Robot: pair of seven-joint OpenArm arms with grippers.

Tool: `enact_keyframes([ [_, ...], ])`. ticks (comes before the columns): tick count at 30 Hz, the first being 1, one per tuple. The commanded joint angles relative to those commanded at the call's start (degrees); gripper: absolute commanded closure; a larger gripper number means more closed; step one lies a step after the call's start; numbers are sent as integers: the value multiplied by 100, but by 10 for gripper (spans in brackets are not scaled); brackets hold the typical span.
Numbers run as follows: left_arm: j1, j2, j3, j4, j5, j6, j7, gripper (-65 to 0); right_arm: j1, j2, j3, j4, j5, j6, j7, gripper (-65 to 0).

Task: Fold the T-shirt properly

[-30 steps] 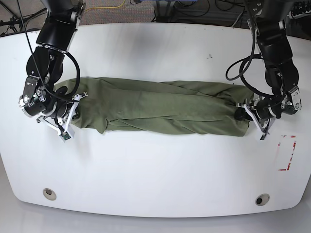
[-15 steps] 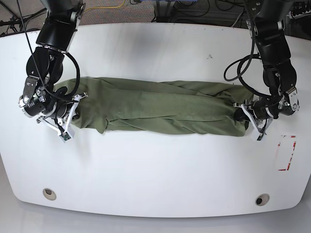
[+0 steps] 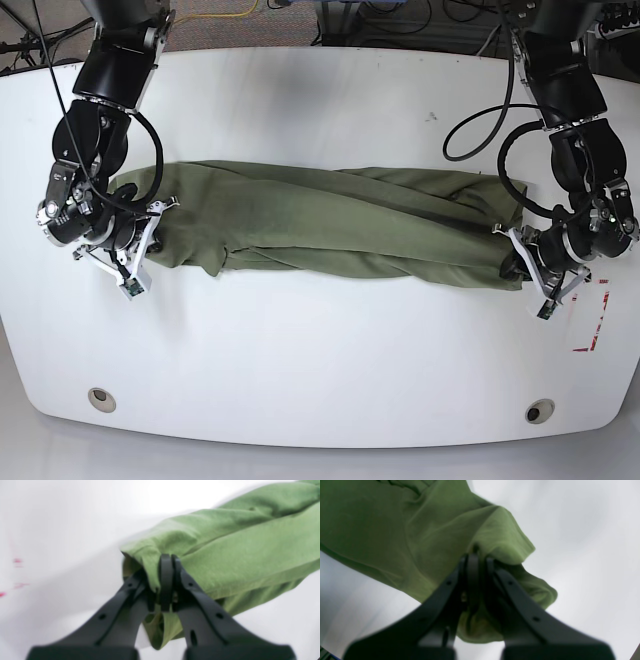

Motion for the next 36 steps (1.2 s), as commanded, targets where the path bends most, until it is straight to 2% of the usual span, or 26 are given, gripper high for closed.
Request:
enact_keyframes([
  [6,-176,26,-343,536,0,0,88,0,484,123,0,-457,0,0,0,0],
  [12,-589,26,-651,633,0,0,97,0,1240,176,-9,-985,0,0,0,0],
  [14,-756,26,-756,633,9,0,105,0,1512,299,-18,-1116,9,0,0,0],
  [24,-1960,26,-1389,642,9,0,800,0,3279,580,-70,-2013,18,0,-136,0],
  [31,-3042,-26,-1415,589,44,0,958,0,4686,862,-782,-2497,62,0,-136,0],
  [36,-3771,-79,-1257,466,35,0,967,0,5512,870,-1108,-2620,70,0,-136,0],
])
